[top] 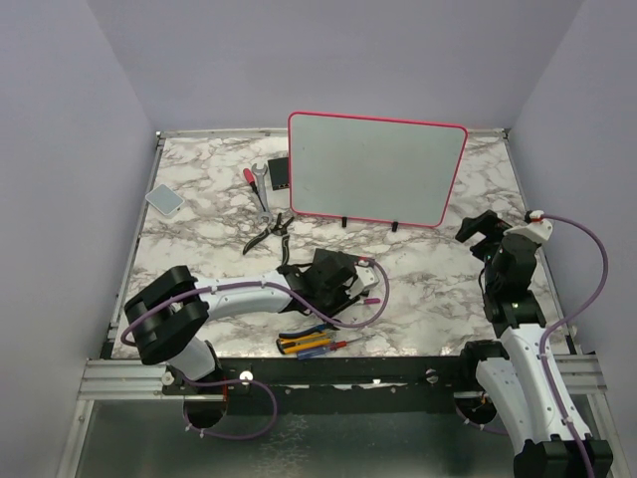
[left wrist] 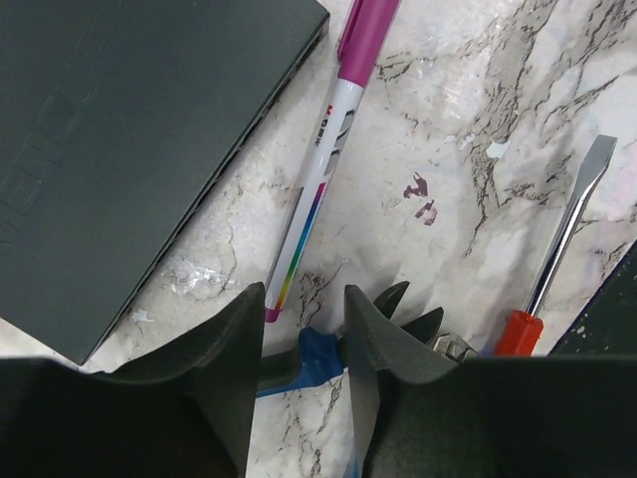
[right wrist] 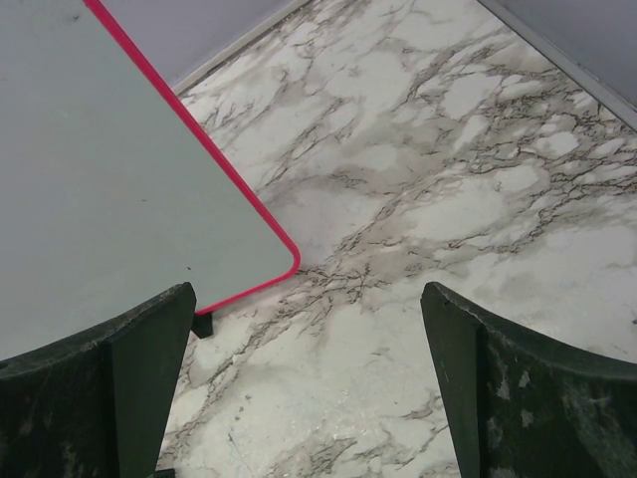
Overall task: Write a sentence on the whiteboard
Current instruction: Open the whiteboard marker at the center of the board.
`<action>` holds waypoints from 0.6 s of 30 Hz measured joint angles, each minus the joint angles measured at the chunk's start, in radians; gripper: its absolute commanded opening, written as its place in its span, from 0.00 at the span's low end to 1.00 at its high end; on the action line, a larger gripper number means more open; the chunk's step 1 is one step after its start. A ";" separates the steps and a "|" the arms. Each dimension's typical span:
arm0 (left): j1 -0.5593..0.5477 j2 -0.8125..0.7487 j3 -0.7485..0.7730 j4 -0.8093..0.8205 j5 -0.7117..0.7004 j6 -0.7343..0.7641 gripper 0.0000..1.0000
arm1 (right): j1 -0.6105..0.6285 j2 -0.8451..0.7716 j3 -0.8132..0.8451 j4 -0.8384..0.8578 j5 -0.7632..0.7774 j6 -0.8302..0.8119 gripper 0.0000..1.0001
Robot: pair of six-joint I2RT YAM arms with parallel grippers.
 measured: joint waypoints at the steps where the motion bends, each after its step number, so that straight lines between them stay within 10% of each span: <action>1: -0.004 0.006 0.001 0.000 -0.009 -0.002 0.36 | 0.000 0.001 0.000 0.000 0.000 0.000 1.00; 18: -0.053 0.071 0.011 0.002 -0.095 -0.016 0.15 | 0.000 0.043 0.001 0.000 -0.041 -0.001 1.00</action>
